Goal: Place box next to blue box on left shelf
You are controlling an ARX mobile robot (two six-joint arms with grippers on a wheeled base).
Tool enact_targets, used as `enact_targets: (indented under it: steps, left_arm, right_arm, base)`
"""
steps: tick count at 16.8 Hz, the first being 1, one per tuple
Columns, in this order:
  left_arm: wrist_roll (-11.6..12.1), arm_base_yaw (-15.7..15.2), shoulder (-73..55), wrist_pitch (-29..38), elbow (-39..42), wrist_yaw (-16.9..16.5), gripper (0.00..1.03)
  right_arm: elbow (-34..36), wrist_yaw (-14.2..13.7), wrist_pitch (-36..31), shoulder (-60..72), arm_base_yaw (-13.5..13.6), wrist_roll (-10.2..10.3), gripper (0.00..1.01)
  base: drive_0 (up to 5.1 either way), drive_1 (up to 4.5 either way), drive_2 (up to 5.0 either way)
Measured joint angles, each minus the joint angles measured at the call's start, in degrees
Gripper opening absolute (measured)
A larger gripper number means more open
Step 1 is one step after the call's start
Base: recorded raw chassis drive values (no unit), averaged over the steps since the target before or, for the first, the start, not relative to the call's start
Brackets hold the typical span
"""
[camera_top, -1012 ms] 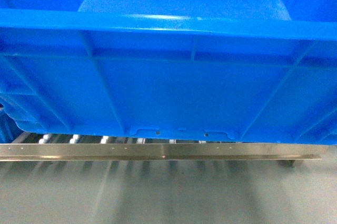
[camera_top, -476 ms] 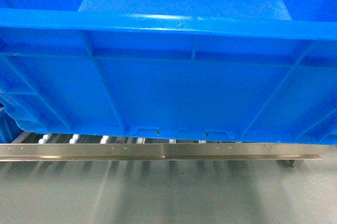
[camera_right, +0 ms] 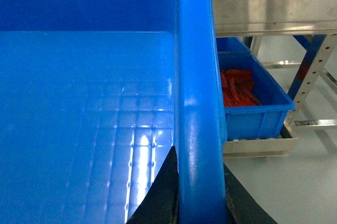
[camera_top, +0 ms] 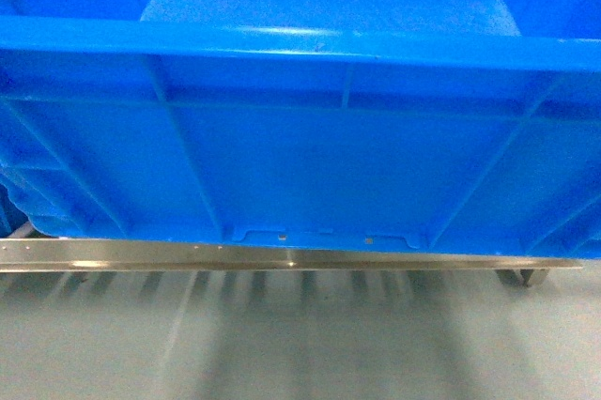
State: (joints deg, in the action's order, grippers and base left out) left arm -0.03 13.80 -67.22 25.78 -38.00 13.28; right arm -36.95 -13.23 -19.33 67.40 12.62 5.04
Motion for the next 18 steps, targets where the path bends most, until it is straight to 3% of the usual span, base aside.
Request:
enact_targets:
  steps: [18]
  left_arm:
    - [0.0, 0.02, 0.0, -0.07, 0.0, 0.0, 0.09]
  right_arm:
    - [0.0, -0.02, -0.02, 0.02, 0.0, -0.09, 0.08]
  base:
    - [0.0, 0.0, 0.0]
